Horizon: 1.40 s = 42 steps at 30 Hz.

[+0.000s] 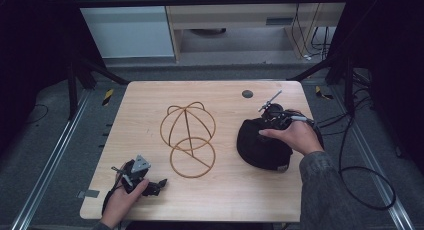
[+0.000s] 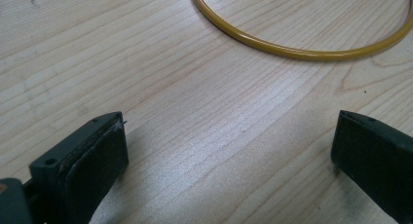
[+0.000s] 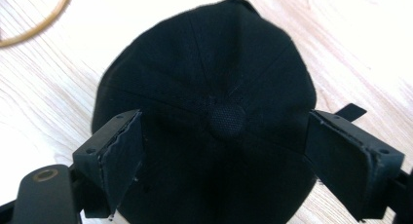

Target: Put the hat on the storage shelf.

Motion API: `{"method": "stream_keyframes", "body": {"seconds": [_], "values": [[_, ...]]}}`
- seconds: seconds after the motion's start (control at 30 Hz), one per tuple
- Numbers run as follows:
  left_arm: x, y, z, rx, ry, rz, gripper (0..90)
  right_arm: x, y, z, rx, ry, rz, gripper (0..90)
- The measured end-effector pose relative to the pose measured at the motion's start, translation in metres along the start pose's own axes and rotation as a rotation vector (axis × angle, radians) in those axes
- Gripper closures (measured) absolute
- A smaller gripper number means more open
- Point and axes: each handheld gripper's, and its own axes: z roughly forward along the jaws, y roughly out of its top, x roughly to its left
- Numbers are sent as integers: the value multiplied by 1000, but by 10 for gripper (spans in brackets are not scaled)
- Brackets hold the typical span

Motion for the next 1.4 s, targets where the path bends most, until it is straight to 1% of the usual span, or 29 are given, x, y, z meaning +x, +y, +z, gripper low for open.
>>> {"method": "stream_keyframes", "body": {"seconds": [0.07,0.13,0.2,0.23,0.33,0.4,0.47,0.53,0.57,0.63,0.67,0.87,0.97,1.23,1.4], "values": [[0,0,0,1,0,1,0,0,1,4,16,4,1,158],[0,0,0,1,0,0,0,-2,1,8,19,6,-2,173],[0,0,0,1,0,0,0,-3,1,11,25,19,-3,208],[0,0,0,1,0,1,0,-4,1,12,29,25,3,240],[0,0,0,1,0,1,0,-5,1,14,25,45,-6,369],[0,0,0,1,0,0,0,-6,1,15,23,64,-18,490],[0,0,0,1,0,-1,0,-5,1,16,25,69,-24,595],[0,0,0,1,0,-2,0,-5,0,15,20,73,-31,682],[0,0,0,1,-1,-2,0,-6,0,14,15,77,-27,704],[0,0,0,1,-1,-2,0,-6,-1,11,6,79,-20,716],[0,0,0,1,-1,-2,0,-8,-3,5,-20,81,-18,732],[0,0,0,1,1,0,0,-8,-9,-11,-44,82,-7,733],[0,0,0,1,0,1,0,-7,-11,-23,-80,89,-3,735],[0,0,0,1,-1,2,0,-4,-17,-56,-182,90,9,741],[-1,0,0,1,-2,-1,0,-1,-21,-72,-245,88,14,742]]}}
